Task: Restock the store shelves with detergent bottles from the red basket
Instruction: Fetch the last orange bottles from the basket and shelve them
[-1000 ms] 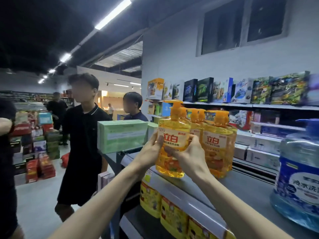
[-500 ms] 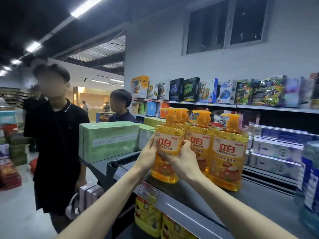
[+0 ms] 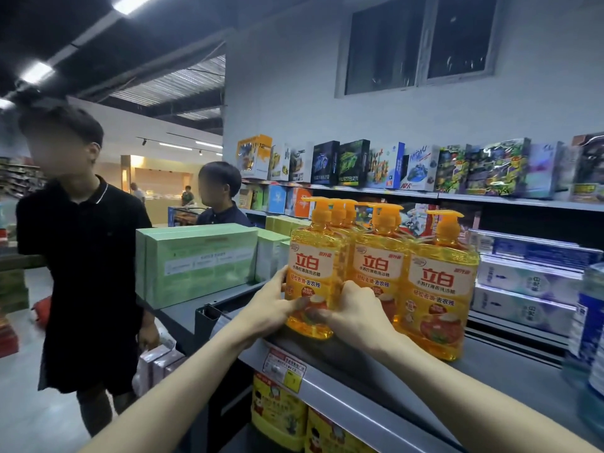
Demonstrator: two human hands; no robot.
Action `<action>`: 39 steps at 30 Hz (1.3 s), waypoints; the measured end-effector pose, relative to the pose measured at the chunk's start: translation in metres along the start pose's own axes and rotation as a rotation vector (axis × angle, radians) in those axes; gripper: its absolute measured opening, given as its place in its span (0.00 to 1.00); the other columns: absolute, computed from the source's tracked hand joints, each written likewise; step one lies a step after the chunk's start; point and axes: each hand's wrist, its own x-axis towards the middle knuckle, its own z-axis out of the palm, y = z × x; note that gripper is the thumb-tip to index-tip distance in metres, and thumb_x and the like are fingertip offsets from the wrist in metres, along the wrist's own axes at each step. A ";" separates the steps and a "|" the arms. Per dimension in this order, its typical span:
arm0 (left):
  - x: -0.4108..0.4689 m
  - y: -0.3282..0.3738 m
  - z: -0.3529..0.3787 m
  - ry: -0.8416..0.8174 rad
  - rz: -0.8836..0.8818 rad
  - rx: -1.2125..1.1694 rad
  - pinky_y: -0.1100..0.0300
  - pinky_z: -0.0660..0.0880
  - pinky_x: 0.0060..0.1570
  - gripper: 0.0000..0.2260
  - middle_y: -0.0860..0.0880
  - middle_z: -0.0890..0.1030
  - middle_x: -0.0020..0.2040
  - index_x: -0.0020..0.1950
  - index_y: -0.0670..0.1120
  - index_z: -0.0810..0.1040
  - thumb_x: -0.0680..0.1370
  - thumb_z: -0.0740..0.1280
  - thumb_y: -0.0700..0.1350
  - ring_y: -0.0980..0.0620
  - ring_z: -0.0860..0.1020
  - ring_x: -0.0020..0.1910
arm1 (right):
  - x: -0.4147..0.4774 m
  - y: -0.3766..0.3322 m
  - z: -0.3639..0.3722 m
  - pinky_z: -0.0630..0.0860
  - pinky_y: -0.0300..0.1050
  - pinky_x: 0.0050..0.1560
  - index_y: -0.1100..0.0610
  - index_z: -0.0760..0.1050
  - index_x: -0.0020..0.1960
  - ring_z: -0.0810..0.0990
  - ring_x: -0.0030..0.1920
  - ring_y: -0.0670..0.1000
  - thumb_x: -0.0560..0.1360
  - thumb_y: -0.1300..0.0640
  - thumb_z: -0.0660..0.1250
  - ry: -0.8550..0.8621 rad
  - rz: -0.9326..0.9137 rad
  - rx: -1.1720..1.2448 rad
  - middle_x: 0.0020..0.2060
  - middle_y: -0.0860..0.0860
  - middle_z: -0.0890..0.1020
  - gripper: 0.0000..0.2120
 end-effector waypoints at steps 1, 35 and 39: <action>0.004 -0.001 -0.001 -0.007 -0.002 -0.006 0.45 0.71 0.75 0.34 0.54 0.78 0.71 0.81 0.55 0.63 0.79 0.76 0.51 0.53 0.74 0.72 | 0.004 0.000 0.002 0.75 0.25 0.41 0.51 0.81 0.69 0.84 0.45 0.40 0.75 0.43 0.78 0.005 0.004 -0.005 0.55 0.45 0.87 0.26; 0.003 0.011 0.002 -0.010 -0.076 0.474 0.50 0.74 0.67 0.15 0.47 0.84 0.64 0.67 0.50 0.82 0.82 0.68 0.53 0.43 0.79 0.65 | -0.014 -0.007 -0.003 0.79 0.54 0.61 0.51 0.72 0.71 0.82 0.60 0.58 0.83 0.37 0.62 -0.115 0.235 -0.366 0.63 0.52 0.82 0.23; -0.039 0.032 0.012 -0.017 -0.110 0.568 0.51 0.78 0.63 0.17 0.48 0.84 0.63 0.67 0.51 0.83 0.80 0.67 0.52 0.45 0.81 0.62 | -0.055 -0.014 -0.027 0.78 0.54 0.58 0.51 0.70 0.72 0.80 0.61 0.59 0.83 0.41 0.57 -0.190 0.192 -0.498 0.65 0.54 0.81 0.22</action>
